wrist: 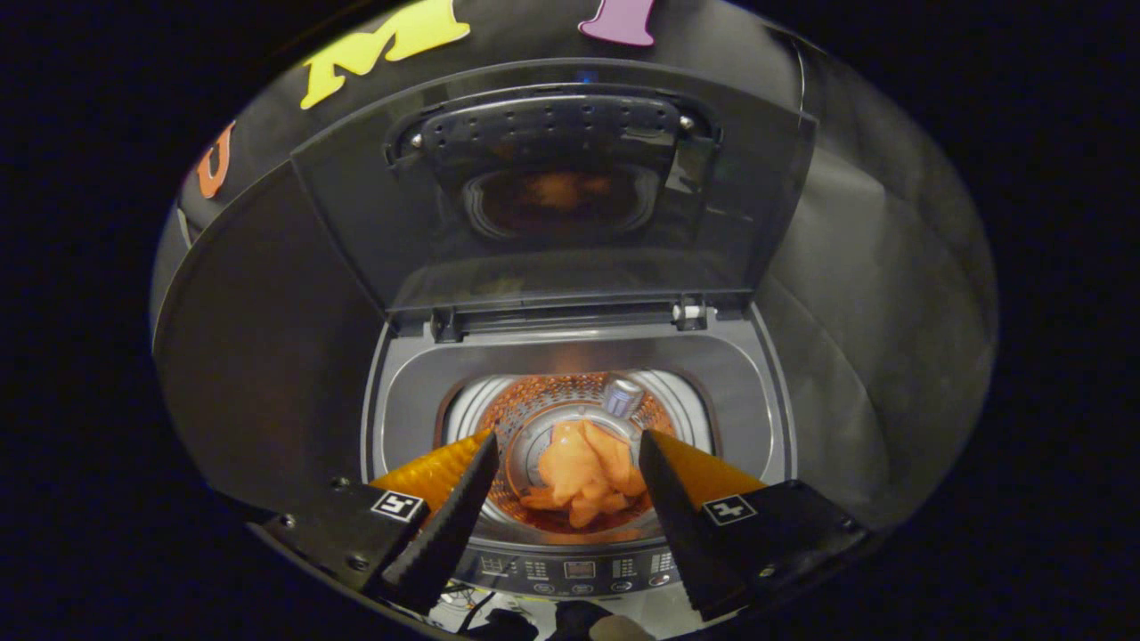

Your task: Put the clothes into the washing machine and then close the washing machine lid.

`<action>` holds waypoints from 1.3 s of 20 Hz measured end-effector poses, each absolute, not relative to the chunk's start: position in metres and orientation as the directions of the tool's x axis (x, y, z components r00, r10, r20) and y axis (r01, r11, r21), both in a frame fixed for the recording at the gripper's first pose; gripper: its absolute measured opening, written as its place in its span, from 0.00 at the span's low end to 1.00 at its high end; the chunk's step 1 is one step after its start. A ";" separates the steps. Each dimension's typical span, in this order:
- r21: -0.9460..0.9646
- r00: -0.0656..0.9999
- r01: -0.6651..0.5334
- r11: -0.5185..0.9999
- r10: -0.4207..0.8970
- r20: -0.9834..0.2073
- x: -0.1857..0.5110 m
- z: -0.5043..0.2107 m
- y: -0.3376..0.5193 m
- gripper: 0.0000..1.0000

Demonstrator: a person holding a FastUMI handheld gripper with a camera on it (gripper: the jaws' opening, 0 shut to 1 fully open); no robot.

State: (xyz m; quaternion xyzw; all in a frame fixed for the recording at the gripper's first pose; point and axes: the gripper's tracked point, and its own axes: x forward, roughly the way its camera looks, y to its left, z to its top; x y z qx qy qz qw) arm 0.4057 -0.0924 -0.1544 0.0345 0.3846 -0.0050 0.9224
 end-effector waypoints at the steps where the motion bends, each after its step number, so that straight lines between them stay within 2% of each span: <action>1: 0.060 0.706 0.032 0.998 0.020 -0.708 0.406 -0.155 -0.092 0.99; 8: 0.019 0.757 0.017 1.000 -0.001 -0.653 0.406 -0.132 -0.099 0.99; 17: -0.050 0.895 -0.031 0.998 0.005 -0.446 0.408 -0.020 -0.094 0.99; 26: -0.019 0.953 -0.041 0.999 0.034 -0.302 0.430 0.072 -0.085 0.99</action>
